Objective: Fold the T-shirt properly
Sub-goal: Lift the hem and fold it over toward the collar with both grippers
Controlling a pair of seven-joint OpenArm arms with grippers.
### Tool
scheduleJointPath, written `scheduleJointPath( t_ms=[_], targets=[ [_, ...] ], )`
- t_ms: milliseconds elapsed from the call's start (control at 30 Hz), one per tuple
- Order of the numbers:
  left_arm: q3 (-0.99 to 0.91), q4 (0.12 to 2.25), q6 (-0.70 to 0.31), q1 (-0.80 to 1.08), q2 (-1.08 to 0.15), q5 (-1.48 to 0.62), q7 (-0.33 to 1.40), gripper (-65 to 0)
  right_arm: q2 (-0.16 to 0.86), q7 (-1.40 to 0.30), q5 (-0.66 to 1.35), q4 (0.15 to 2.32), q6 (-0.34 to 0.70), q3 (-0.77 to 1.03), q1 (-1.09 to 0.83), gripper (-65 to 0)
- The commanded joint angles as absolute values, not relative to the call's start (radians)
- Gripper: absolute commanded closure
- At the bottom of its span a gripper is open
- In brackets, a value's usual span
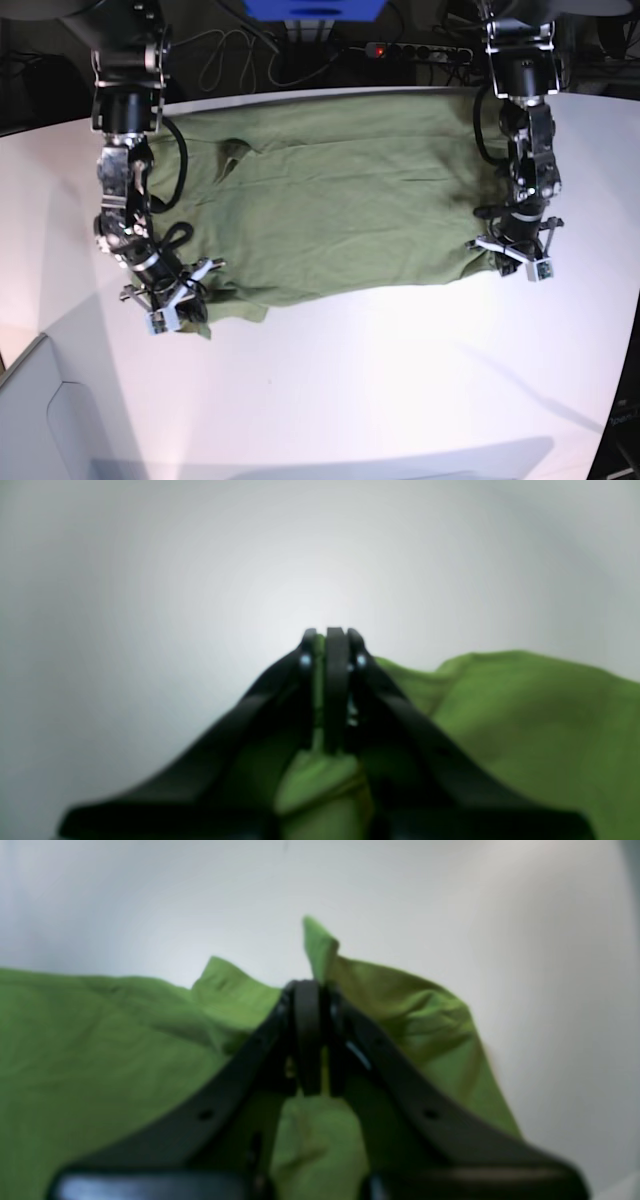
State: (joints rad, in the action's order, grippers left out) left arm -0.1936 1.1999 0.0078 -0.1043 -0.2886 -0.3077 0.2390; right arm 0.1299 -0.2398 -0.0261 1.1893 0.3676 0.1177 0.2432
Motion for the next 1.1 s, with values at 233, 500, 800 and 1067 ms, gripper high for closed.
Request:
scheduleJointPath(
  t_ms=[233,500,800,1067],
  targets=[
    [-0.275,1.369,0.002,-0.039,-0.294,-0.311,0.223,0.0,0.134,-0.213,-0.01,1.36,0.371,0.119,0.133,0.0],
    [-0.317,1.382,0.001,0.025,-0.285,-0.312,0.216,0.0,0.133,-0.213,-0.01,1.42,0.371,0.206,0.042,0.0],
    [-0.348,1.445,-0.001,0.101,-0.251,-0.312,0.214,0.0,0.134,-0.213,-0.01,1.475,0.372,0.255,-0.021,0.0],
    [-0.348,1.455,-0.001,0.133,-0.239,-0.312,0.214,0.0,0.131,-0.213,-0.005,1.535,0.372,0.255,-0.093,0.0]
  ],
)
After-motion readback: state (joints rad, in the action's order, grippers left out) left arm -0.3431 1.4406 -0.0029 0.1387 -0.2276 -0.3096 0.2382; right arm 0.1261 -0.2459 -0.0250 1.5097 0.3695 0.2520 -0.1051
